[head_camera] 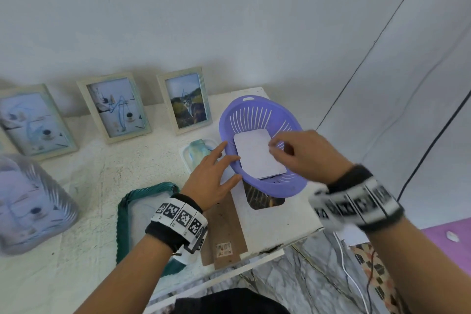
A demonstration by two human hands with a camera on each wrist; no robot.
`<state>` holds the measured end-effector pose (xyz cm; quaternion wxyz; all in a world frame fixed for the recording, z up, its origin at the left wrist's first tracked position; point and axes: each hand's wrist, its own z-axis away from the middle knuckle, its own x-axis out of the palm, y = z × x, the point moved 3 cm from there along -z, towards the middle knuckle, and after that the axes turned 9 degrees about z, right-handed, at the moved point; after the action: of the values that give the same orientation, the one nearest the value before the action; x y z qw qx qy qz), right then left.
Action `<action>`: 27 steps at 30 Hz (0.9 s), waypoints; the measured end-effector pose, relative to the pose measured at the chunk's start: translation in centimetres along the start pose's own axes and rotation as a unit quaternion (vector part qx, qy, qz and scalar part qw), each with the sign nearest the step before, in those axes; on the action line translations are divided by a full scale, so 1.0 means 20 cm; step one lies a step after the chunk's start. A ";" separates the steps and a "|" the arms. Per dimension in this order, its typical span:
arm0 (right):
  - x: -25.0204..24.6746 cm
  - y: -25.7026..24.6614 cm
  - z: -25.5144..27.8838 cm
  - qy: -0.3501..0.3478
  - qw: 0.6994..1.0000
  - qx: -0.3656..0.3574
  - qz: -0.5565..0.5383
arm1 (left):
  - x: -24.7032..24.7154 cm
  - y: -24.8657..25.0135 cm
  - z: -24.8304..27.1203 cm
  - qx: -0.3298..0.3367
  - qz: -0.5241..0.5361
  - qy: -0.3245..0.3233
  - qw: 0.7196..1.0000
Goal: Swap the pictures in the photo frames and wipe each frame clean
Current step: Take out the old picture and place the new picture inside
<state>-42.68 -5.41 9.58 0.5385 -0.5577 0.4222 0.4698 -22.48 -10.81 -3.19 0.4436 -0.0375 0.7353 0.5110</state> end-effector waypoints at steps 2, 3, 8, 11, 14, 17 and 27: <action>-0.02 0.00 -0.23 -0.040 0.997 -0.010 0.059 | -0.01 0.01 0.00 -0.001 0.002 0.000 1.000; 0.00 0.01 -0.35 -0.067 0.993 -0.011 0.091 | -0.01 0.01 0.00 0.000 0.003 0.001 1.000; 0.28 0.04 -0.77 -0.198 0.951 -0.024 0.235 | -0.02 0.02 0.01 0.007 0.008 0.005 1.000; 0.42 0.06 -0.80 -0.207 0.928 -0.044 0.307 | -0.02 0.02 0.01 0.005 0.007 0.000 1.000; 0.49 0.06 -0.77 -0.203 0.912 -0.066 0.351 | -0.02 0.02 0.01 0.004 0.006 -0.007 1.000; 0.51 0.06 -0.78 -0.212 0.910 -0.051 0.351 | -0.03 0.02 0.01 0.005 0.010 -0.014 1.000; 0.42 0.06 -0.83 -0.176 0.939 0.021 0.295 | -0.05 0.02 0.00 0.003 0.002 -0.029 1.000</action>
<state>-41.04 -21.79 0.65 0.4534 -0.3050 0.4758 0.6892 -22.02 -10.96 -2.10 0.4639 -0.0197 0.7236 0.5106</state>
